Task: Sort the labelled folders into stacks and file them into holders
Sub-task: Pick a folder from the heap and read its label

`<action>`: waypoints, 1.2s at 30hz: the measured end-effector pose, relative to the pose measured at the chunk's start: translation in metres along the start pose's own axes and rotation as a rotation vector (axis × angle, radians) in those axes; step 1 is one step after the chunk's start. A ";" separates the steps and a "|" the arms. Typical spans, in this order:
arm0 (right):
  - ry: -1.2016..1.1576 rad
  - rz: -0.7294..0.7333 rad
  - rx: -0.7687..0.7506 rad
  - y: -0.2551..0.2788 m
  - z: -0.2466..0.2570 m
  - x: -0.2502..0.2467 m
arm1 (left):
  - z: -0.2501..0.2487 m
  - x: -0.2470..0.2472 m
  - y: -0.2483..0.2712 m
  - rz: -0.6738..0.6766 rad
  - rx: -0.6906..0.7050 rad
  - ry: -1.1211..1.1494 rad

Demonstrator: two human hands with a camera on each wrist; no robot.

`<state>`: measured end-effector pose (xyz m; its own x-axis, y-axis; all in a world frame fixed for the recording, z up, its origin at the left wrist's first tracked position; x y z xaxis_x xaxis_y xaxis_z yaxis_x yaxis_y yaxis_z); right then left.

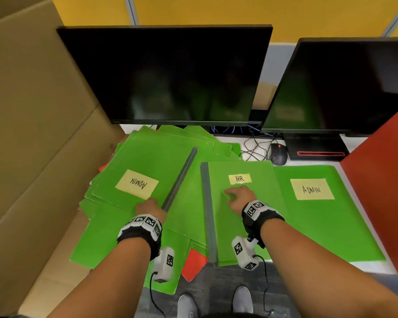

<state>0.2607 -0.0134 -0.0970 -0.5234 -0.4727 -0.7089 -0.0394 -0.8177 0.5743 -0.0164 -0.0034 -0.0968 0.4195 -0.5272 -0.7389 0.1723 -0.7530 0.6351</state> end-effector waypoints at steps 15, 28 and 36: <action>0.085 0.033 0.029 -0.007 0.013 0.020 | 0.022 -0.008 0.006 0.046 -0.097 0.483; 0.138 0.112 0.027 0.004 0.030 0.003 | -0.002 -0.074 0.030 -0.444 0.167 0.473; -0.069 -0.103 -0.119 0.023 0.072 -0.034 | -0.020 -0.122 0.079 -0.662 0.348 0.624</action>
<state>0.2165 0.0073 -0.0302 -0.5789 -0.3642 -0.7296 0.0027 -0.8956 0.4449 -0.0364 0.0094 0.0474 0.7470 0.2725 -0.6065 0.3123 -0.9491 -0.0418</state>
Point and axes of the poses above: each hand's wrist, its own y-axis away from the middle knuckle, its own x-axis out of the palm, z = x × y, the point moved 2 cm from there along -y, towards the middle knuckle, and after that the axes turned 8 degrees about z, right-handed, at the moved point
